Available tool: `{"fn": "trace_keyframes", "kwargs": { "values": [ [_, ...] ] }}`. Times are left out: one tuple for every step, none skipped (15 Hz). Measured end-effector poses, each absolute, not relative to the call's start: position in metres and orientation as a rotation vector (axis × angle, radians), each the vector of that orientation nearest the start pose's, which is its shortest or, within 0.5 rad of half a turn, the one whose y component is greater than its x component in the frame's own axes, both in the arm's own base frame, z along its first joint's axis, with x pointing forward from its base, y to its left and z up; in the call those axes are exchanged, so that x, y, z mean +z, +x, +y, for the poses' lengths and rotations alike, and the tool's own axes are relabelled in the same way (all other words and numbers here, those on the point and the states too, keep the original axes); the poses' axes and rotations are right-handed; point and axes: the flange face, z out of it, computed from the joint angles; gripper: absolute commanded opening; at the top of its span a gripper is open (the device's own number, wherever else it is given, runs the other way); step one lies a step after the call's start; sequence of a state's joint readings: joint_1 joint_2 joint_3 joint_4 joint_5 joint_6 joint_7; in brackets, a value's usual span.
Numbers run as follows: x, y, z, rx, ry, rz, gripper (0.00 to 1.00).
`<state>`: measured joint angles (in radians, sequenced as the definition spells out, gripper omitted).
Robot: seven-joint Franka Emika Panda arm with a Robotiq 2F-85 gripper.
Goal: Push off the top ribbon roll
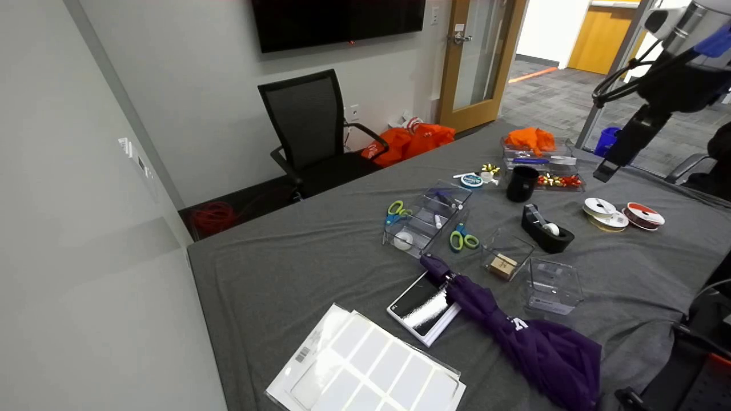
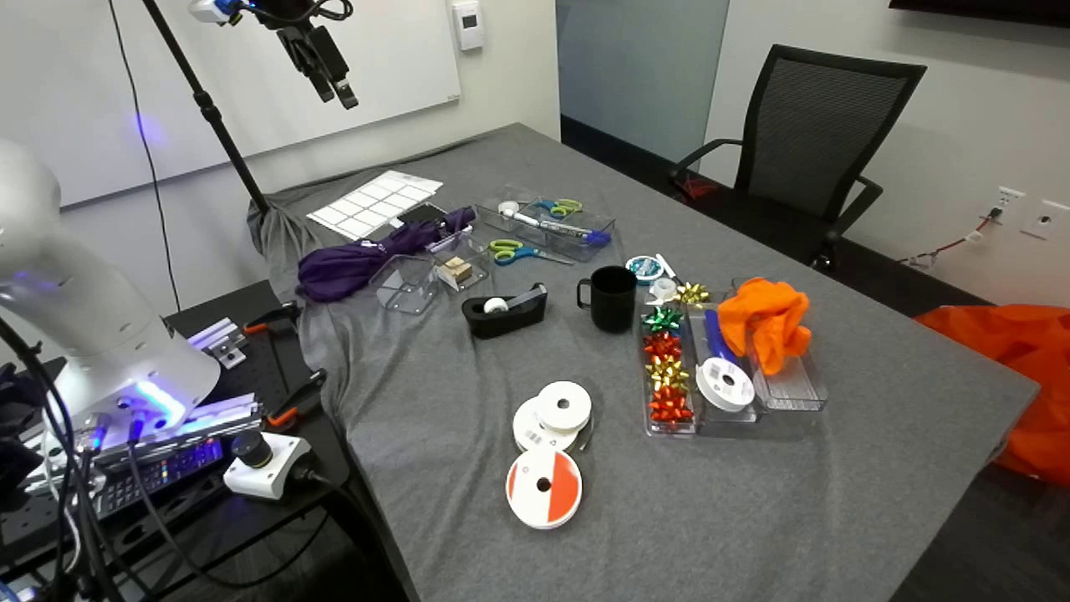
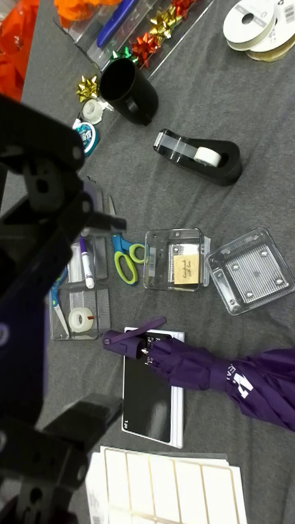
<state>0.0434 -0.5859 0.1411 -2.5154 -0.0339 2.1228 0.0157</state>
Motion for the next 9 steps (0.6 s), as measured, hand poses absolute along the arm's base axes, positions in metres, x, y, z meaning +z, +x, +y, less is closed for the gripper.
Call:
{"fn": "trace_keyframes", "kwargs": {
  "values": [
    [0.494, 0.383, 0.074, -0.318, -3.205, -0.27, 1.0],
    [0.494, 0.383, 0.074, -0.318, -3.205, -0.27, 1.0],
    [0.494, 0.383, 0.074, -0.318, -3.205, -0.27, 1.0],
    [0.494, 0.383, 0.074, -0.318, -3.205, -0.27, 1.0],
    [0.494, 0.383, 0.073, -0.318, -3.209, -0.265, 1.0],
    [0.493, 0.384, 0.072, -0.321, -3.219, -0.247, 1.0],
    [0.492, 0.386, 0.071, -0.324, -3.236, -0.221, 1.0],
    [0.489, 0.388, 0.067, -0.323, -3.258, -0.193, 1.0],
    [0.486, 0.391, 0.063, -0.324, -3.279, -0.163, 1.0]
  ]
}}
